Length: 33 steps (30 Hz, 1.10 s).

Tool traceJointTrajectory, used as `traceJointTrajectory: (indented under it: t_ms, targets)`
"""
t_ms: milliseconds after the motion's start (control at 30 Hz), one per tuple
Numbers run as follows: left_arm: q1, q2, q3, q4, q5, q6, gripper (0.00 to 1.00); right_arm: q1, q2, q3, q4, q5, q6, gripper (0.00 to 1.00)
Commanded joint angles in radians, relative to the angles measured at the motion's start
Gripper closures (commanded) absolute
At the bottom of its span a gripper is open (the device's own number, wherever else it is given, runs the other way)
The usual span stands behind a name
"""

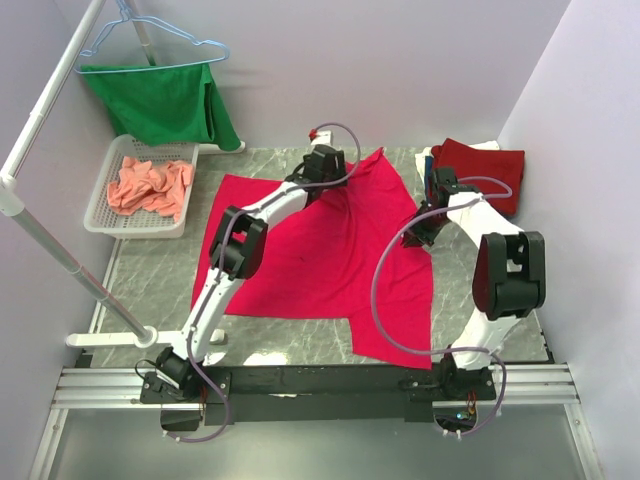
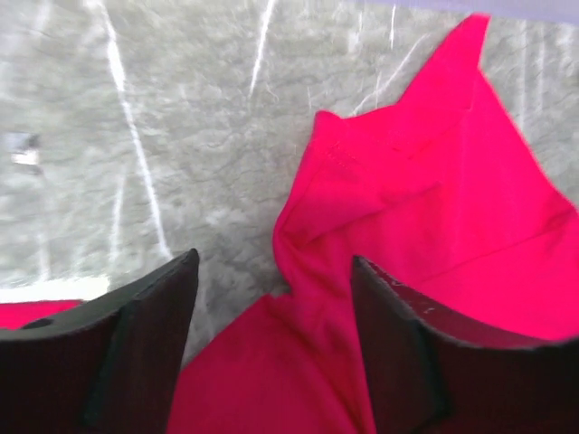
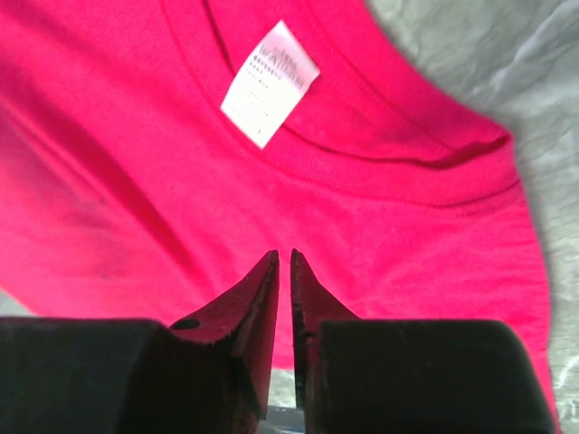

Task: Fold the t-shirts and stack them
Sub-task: Flatten the tshirt out

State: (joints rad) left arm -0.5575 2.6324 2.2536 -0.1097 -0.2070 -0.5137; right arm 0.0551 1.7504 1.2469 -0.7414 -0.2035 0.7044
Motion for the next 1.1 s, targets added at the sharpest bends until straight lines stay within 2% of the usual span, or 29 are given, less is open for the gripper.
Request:
traceJointTrajectory:
  t_ms: [0,133,433,533,633,733,1067]
  targets:
    - [0.025,-0.173,-0.048,0.059,-0.047,0.018,0.24,0.020,0.057,0.088,-0.062,0.090,-0.022,0.82]
    - [0.071,-0.254,-0.055,-0.099,-0.066,0.015,0.23,0.034,0.119,0.121,-0.092,0.128,-0.020,0.82]
    - [0.137,-0.483,-0.368,-0.457,-0.144,-0.049,0.25,0.055,0.198,0.212,-0.168,0.246,-0.066,0.81]
    - [0.175,-0.573,-0.530,-0.490,-0.124,-0.114,0.26,0.057,0.225,0.244,-0.191,0.279,-0.089,0.81]
    - [0.212,-0.662,-0.760,-0.481,-0.071,-0.157,0.27,0.054,0.248,0.256,-0.205,0.294,-0.103,0.80]
    - [0.228,-0.713,-0.888,-0.469,-0.031,-0.169,0.28,0.054,0.271,0.258,-0.213,0.293,-0.114,0.80]
    - [0.228,-0.787,-1.065,-0.571,-0.098,-0.204,0.29,0.054,0.305,0.257,-0.259,0.322,-0.125,0.80]
